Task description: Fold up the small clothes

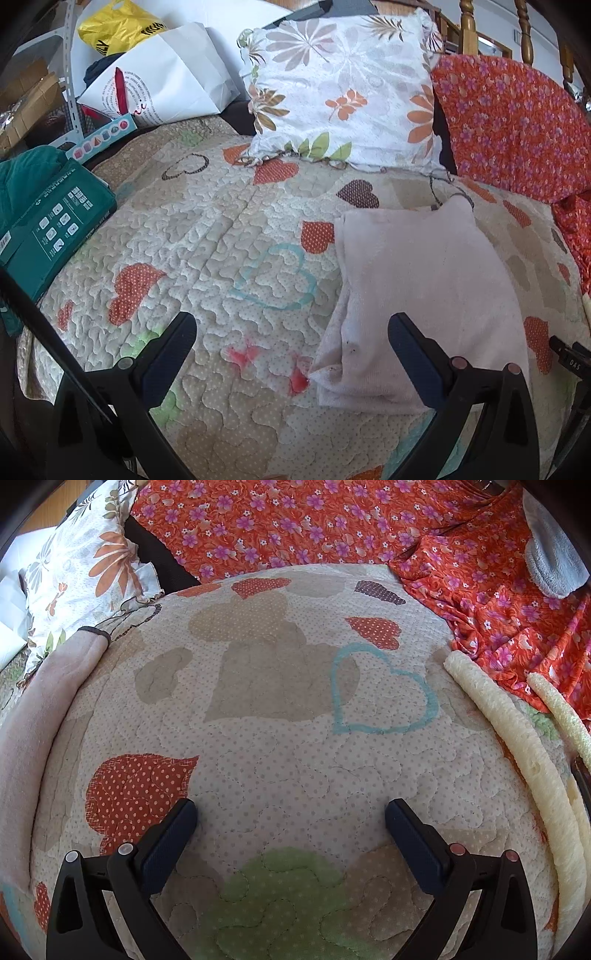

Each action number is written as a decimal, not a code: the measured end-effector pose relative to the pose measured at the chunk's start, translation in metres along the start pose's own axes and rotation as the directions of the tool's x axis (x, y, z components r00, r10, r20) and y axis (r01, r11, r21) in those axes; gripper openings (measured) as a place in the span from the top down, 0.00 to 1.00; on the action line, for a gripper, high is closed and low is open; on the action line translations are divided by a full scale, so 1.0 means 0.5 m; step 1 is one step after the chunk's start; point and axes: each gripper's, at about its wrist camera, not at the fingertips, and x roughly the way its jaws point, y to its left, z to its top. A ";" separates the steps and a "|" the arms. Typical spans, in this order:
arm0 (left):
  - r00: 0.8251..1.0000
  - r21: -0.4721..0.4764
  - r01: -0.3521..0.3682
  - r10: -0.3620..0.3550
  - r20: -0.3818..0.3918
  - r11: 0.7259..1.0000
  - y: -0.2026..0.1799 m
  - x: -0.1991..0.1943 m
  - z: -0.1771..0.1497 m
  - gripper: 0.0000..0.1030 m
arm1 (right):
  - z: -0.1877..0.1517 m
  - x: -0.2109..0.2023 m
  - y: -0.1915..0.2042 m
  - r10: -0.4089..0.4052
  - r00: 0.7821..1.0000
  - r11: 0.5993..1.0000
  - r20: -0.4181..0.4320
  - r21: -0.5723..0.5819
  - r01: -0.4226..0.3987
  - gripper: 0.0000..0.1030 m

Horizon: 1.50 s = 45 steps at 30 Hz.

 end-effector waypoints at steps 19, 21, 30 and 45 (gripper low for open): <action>0.999 -0.093 -0.022 0.024 0.029 0.995 0.092 -0.030 0.015 0.00 | 0.000 0.000 0.000 0.000 1.000 1.000 0.000 0.000 0.000 0.00; 0.999 -0.104 -0.033 0.035 0.022 0.994 0.099 -0.029 0.015 0.00 | 0.000 0.000 0.000 0.000 1.000 1.000 0.000 0.000 0.000 0.00; 1.000 -0.104 -0.027 0.029 0.012 0.994 0.103 -0.028 0.012 0.00 | 0.000 0.000 -0.001 0.000 1.000 1.000 0.001 0.000 0.000 0.00; 1.000 -0.046 -0.019 0.018 -0.018 0.999 0.043 0.003 -0.006 0.00 | 0.000 -0.001 -0.001 0.001 1.000 1.000 0.001 0.000 -0.001 0.00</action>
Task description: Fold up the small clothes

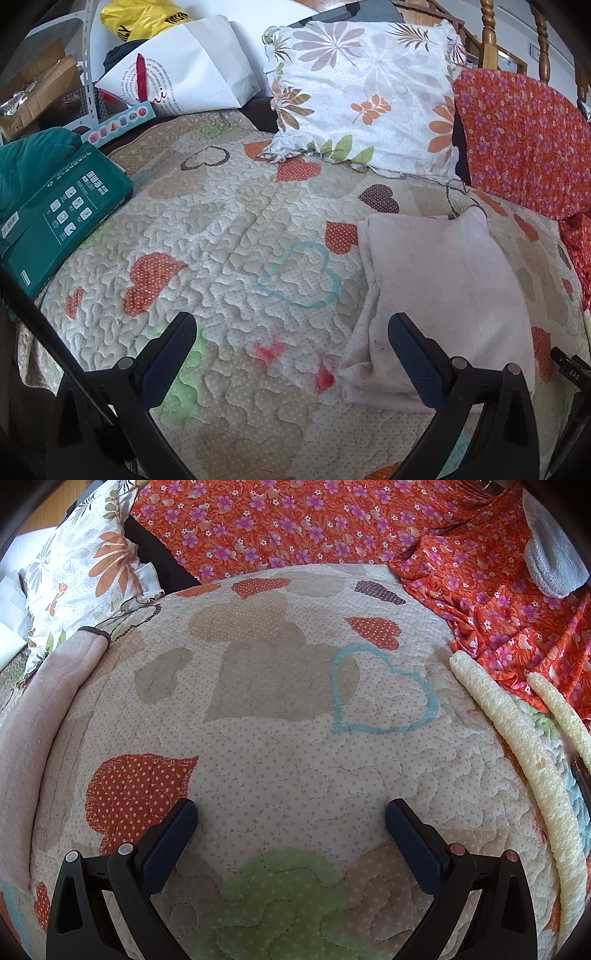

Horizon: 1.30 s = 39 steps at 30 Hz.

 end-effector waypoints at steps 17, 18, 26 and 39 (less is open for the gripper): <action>0.999 0.042 -0.018 0.017 0.033 0.999 -0.045 0.014 -0.015 0.00 | 0.000 0.002 -0.001 0.000 1.000 1.000 0.001 0.000 0.000 0.00; 0.999 0.042 -0.014 0.013 0.036 0.999 -0.045 0.012 -0.015 0.00 | 0.000 0.001 0.000 0.000 1.000 1.000 0.001 0.000 0.000 0.00; 0.994 0.054 0.005 -0.011 0.111 0.999 -0.036 -0.022 -0.004 0.00 | 0.000 0.002 -0.001 0.000 1.000 1.000 0.001 0.000 0.000 0.00; 0.991 0.093 -0.033 0.020 0.136 0.995 -0.027 -0.053 -0.004 0.00 | 0.000 0.004 -0.001 -0.001 1.000 1.000 0.001 -0.001 0.001 0.00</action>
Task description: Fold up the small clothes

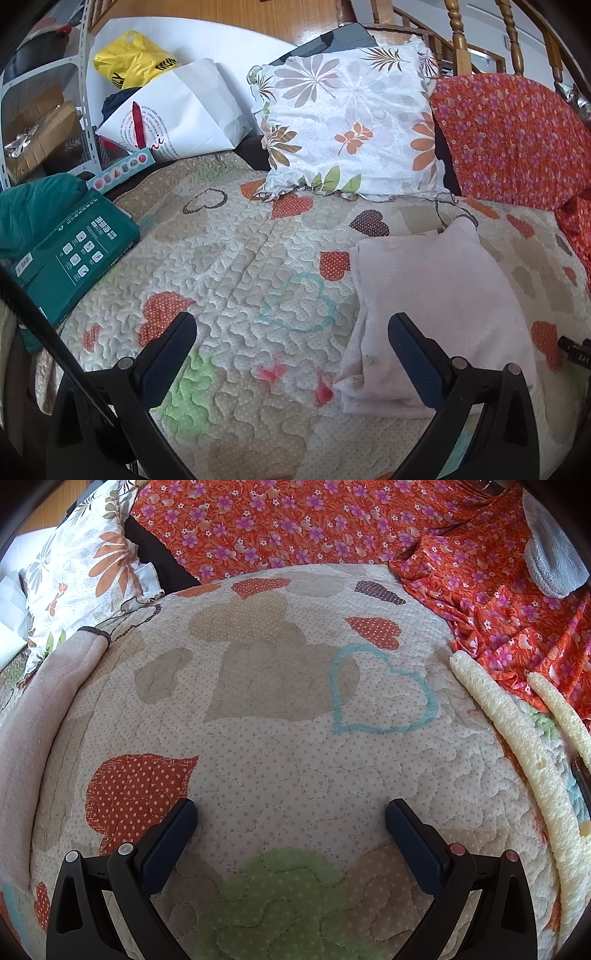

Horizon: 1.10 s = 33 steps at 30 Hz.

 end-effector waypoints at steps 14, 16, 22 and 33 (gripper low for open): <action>0.996 -0.019 0.074 -0.073 0.042 0.997 0.019 -0.029 0.003 0.00 | 0.021 0.006 0.003 -0.005 0.990 0.999 -0.142 0.051 0.013 0.00; 0.996 -0.017 0.074 -0.073 0.060 0.997 0.020 -0.039 0.009 0.00 | 0.024 -0.005 0.008 -0.033 0.987 0.997 -0.160 0.059 0.043 0.03; 0.996 0.001 0.073 -0.073 0.059 0.997 0.018 -0.056 0.016 0.00 | 0.025 -0.147 0.093 -0.091 0.991 0.996 0.093 0.015 0.091 0.03; 0.994 0.043 0.075 -0.071 -0.089 0.996 -0.013 -0.005 -0.022 0.00 | -0.048 -0.142 0.236 0.044 0.999 0.969 0.009 -0.243 -0.041 0.00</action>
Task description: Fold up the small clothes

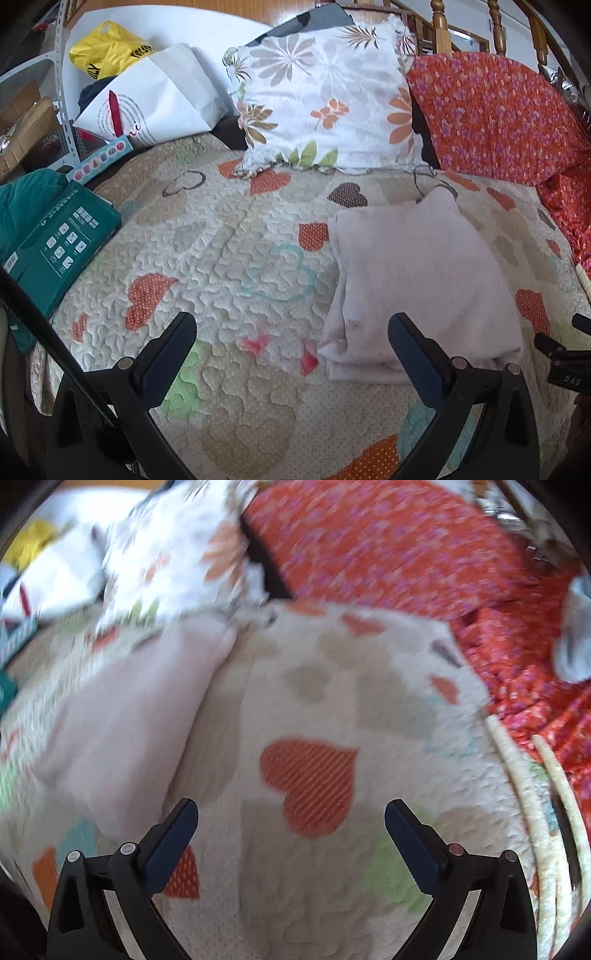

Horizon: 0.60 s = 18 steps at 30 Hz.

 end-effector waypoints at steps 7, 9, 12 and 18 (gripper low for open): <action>0.996 -0.018 0.030 -0.032 -0.078 0.999 -0.007 0.030 -0.009 0.00 | -0.032 0.072 0.010 0.079 0.985 0.997 -0.154 0.032 -0.075 0.00; 0.996 -0.025 0.031 -0.033 -0.087 0.999 -0.006 0.033 -0.009 0.00 | -0.033 0.073 0.012 0.073 0.986 0.997 -0.147 0.042 -0.068 0.00; 0.995 -0.024 0.032 -0.035 -0.089 0.999 -0.007 0.033 -0.008 0.00 | -0.034 0.077 0.013 0.063 0.988 0.996 -0.144 0.067 -0.054 0.00; 0.994 -0.022 0.042 -0.044 -0.104 0.999 -0.009 0.038 -0.010 0.00 | -0.029 0.081 0.016 0.049 0.985 0.995 -0.164 0.093 -0.034 0.00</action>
